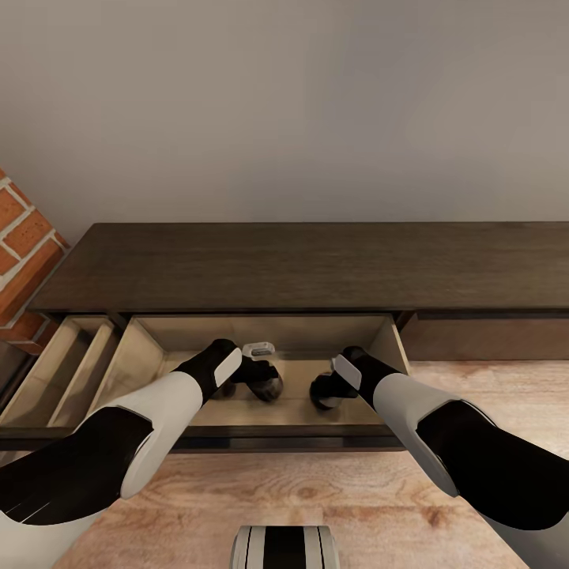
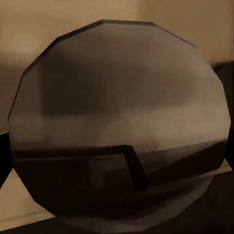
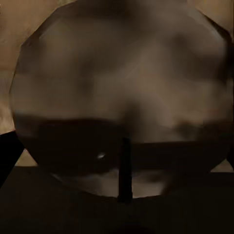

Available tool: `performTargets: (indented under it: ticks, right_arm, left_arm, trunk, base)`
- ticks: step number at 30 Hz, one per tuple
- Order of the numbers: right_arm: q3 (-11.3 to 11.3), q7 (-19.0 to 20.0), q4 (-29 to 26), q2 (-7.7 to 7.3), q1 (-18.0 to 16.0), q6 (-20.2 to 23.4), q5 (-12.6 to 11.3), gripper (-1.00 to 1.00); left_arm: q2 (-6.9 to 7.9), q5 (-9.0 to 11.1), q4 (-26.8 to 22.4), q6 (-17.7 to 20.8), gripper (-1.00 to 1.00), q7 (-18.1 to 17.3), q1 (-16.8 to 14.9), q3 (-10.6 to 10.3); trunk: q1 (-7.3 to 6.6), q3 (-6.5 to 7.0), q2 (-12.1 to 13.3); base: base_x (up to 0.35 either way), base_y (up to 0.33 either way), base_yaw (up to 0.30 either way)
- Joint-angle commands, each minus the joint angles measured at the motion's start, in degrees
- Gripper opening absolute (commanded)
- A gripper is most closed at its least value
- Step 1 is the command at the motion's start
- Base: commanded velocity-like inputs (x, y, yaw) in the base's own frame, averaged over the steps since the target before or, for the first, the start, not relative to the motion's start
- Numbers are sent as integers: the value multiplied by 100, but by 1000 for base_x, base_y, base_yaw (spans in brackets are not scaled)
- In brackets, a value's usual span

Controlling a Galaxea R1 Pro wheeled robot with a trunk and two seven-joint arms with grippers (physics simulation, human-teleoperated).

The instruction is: Place each of the two pumpkins and all three candles from the living room inside a cabinet in the living room (use any cabinet), then make sure every cabinet is closed, and position the cauldron so it is next to a table in the living room.

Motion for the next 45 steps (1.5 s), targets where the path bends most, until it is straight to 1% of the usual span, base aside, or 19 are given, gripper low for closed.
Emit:
performTargets:
  ticks: [1,23,24,45]
  right_arm:
    - [24,-48,-11,0,-1,22,-62,100]
    - [24,-43,-11,0,-1,22,-62,100]
    - [24,-43,-11,0,-1,22,-62,100]
    - [24,-42,-8,2,-1,22,-62,100]
  left_arm:
    - [0,-3,-1,17,-100,-13,-3,-13]
    - [0,-4,-1,3,-100,-13,-2,-13]
    - [0,-4,-1,3,100,-13,-3,-13]
    - [0,-4,-1,-9,100,-13,-2,-13]
  trunk:
    - [-1,-4,-2]
    - [-1,-4,-2]
    - [-1,-4,-2]
    - [-1,-4,-2]
  base:
    - [0,0,0]
    - [0,0,0]
    - [0,0,0]
    - [0,0,0]
